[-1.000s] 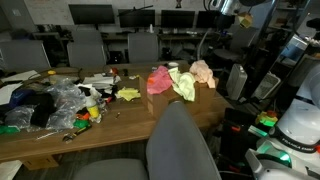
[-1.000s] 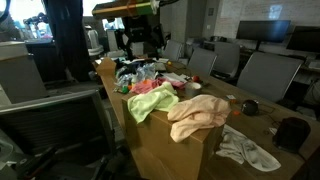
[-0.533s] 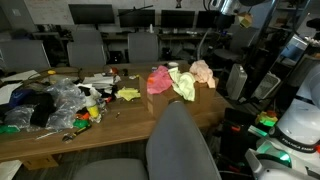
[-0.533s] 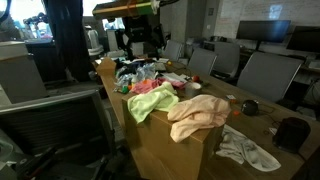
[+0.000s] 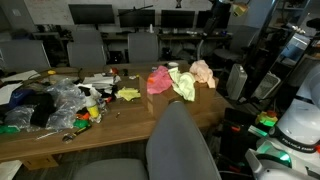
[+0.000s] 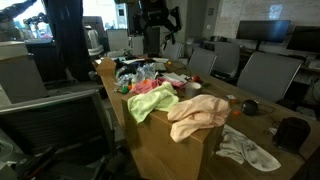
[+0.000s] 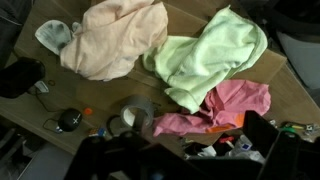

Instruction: Hang the peach and yellow shirts on the back of the chair

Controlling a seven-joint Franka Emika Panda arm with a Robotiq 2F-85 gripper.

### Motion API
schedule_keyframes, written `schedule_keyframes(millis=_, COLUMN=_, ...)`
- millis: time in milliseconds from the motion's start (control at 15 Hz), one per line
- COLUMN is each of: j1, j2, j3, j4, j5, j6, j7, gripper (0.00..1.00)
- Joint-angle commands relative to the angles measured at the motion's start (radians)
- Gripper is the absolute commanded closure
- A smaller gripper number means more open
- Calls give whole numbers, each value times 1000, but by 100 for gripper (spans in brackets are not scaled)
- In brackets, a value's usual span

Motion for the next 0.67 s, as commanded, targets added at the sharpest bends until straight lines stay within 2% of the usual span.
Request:
schedule_keyframes(millis=0, j1=-16, j2=154, j3=-18, j4=148, j5=54, j6=18, j7=41, gripper=0)
schedule_keyframes(millis=600, j1=-95, j2=511, j3=-42, j4=390, j5=172, j6=-15, j7=141, gripper=0)
